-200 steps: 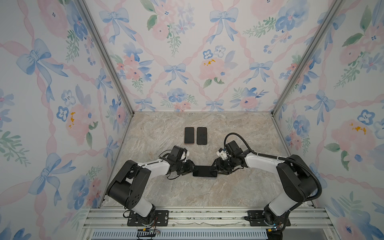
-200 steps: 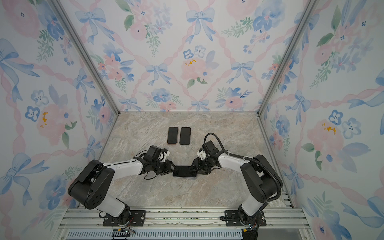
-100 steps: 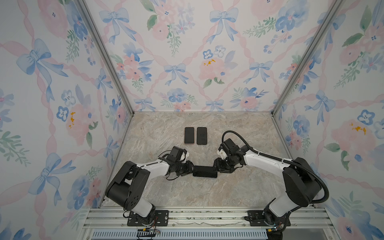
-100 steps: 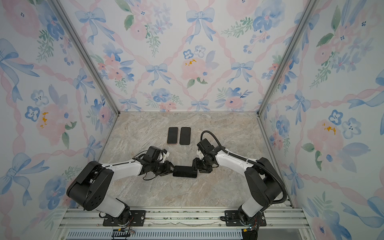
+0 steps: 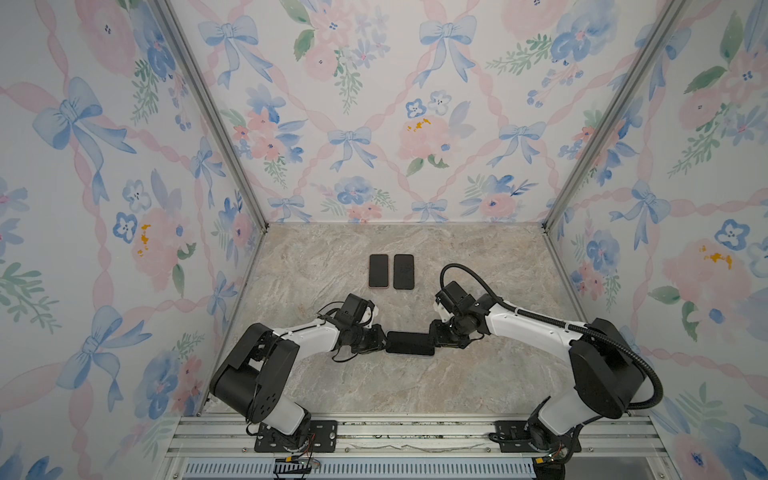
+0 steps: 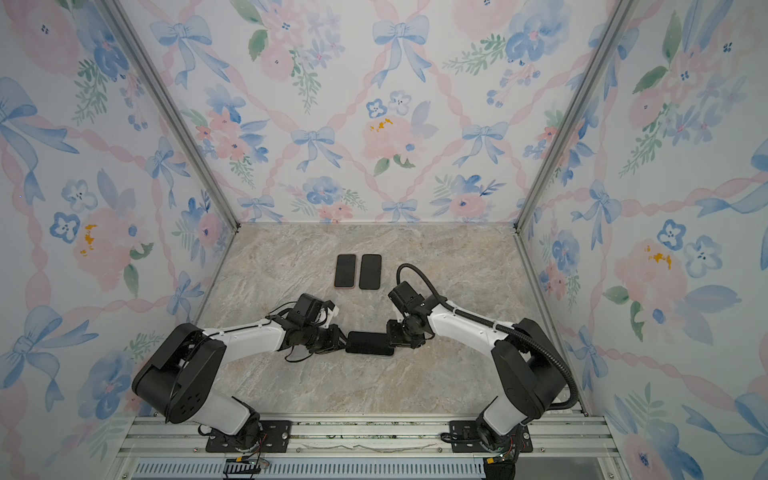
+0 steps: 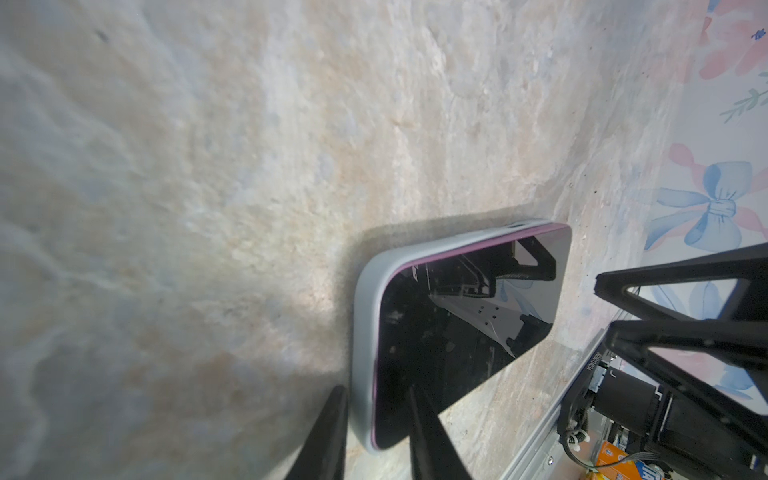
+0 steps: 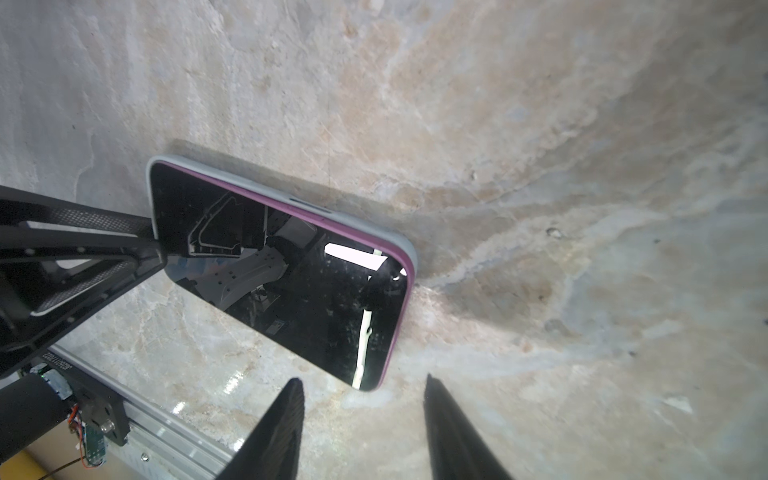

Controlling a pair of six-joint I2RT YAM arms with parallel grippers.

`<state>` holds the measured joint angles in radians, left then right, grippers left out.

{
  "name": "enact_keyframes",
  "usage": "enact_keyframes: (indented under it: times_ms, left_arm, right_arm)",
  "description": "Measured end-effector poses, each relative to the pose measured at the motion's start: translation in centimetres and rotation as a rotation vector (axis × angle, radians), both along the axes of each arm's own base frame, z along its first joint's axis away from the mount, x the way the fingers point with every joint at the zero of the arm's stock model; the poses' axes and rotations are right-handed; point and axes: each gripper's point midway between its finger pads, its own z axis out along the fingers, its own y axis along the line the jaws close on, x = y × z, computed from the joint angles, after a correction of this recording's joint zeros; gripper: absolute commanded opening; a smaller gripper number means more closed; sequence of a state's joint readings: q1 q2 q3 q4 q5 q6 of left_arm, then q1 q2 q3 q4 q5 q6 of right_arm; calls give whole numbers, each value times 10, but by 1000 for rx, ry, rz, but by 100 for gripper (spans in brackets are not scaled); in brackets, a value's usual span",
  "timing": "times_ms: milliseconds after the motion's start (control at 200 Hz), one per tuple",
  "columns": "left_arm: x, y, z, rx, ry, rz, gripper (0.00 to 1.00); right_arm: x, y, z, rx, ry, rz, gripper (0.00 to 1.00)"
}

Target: Put the phone into the phone case

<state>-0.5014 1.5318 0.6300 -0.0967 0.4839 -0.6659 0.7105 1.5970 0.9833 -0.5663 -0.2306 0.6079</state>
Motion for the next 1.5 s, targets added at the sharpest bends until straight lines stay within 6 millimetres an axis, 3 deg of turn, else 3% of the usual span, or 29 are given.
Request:
enact_keyframes:
  times_ms: [360, 560, 685, 1500]
  left_arm:
    - [0, 1, -1, 8, 0, -1, 24]
    - [0, -1, 1, 2, -4, -8, 33]
    - [0, -3, 2, 2, -6, -15, 33]
    - [0, -8, 3, -7, 3, -7, 37]
  right_arm:
    - [-8, 5, -16, -22, 30, 18, 32]
    - [-9, 8, -24, -29, 50, 22, 24]
    - [-10, 7, -24, -27, 58, 3, 20]
    - [-11, 11, -24, -34, 78, -81, 15]
